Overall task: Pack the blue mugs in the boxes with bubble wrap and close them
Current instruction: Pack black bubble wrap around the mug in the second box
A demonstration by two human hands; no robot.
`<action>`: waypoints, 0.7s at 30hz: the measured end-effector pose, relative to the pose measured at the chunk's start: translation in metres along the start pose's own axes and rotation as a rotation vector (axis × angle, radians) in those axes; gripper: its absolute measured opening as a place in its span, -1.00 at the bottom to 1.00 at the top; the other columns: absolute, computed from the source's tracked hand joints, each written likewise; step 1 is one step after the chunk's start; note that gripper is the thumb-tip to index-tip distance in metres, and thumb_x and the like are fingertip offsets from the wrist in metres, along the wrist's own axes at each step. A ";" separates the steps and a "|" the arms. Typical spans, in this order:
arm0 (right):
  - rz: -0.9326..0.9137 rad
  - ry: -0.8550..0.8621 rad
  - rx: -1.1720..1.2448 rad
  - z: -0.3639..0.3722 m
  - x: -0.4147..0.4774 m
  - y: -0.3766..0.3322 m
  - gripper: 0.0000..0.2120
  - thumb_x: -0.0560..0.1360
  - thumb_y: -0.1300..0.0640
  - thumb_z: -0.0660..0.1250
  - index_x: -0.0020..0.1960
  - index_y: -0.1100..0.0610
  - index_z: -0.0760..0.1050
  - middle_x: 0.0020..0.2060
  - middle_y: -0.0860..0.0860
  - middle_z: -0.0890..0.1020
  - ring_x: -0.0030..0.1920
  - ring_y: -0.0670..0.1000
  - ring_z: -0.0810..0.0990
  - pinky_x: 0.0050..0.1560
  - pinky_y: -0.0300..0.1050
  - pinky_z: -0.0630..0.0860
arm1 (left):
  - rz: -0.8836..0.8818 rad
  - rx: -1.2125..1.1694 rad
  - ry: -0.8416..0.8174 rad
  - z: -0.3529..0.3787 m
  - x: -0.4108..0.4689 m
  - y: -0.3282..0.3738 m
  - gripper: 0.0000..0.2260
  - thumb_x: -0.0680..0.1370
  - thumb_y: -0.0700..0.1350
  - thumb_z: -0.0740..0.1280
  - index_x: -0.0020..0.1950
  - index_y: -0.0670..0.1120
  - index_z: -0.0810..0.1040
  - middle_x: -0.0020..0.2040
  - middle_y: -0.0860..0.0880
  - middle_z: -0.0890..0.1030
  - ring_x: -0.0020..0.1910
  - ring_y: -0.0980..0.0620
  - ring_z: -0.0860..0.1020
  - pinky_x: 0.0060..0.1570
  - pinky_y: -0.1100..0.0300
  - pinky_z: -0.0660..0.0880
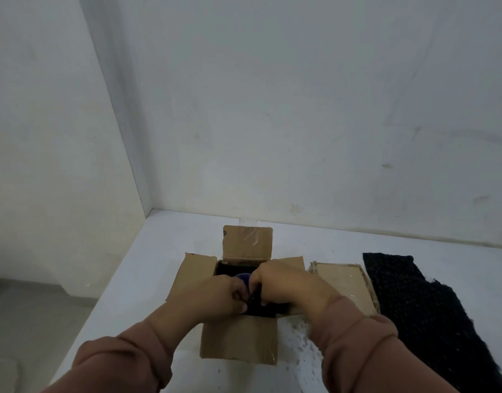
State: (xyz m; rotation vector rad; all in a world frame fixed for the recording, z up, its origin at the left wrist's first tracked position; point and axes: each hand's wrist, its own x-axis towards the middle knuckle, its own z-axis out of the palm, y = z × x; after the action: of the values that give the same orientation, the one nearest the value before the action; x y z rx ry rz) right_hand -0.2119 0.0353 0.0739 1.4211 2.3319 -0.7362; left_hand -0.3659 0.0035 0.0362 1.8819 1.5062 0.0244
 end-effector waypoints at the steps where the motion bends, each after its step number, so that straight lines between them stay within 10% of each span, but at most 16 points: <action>1: -0.006 -0.012 -0.027 0.002 0.002 -0.001 -0.66 0.45 0.28 0.35 0.18 0.03 0.55 0.17 0.06 0.56 0.10 0.09 0.52 -0.07 -0.15 0.42 | 0.012 0.064 -0.002 0.002 0.000 0.000 -0.83 0.53 -0.03 0.29 0.10 0.09 0.57 0.04 0.06 0.60 0.06 0.06 0.55 0.04 0.23 0.45; 14: -0.052 0.057 -0.072 0.017 0.012 0.008 -0.92 0.43 0.09 0.34 -0.11 0.05 0.46 -0.12 0.03 0.55 -0.11 0.05 0.50 -0.22 -0.16 0.36 | 0.057 0.071 0.081 0.016 0.008 0.003 -0.68 0.47 0.17 0.35 0.10 0.01 0.53 -0.10 0.06 0.52 -0.14 0.10 0.49 -0.23 0.32 0.36; 21: -0.025 -0.103 -0.041 0.008 0.011 0.013 -0.80 0.43 0.17 0.36 0.05 0.09 0.52 -0.07 0.00 0.50 -0.07 0.04 0.46 -0.12 -0.09 0.42 | 0.041 0.198 0.053 0.015 0.015 0.009 -0.70 0.53 0.04 0.32 0.25 0.01 0.53 0.12 0.00 0.61 0.06 0.04 0.55 0.06 0.22 0.45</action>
State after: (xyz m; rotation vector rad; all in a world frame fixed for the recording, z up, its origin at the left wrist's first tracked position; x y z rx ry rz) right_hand -0.2053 0.0435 0.0580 1.3073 2.2766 -0.7454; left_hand -0.3471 0.0086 0.0237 2.0836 1.5537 -0.0588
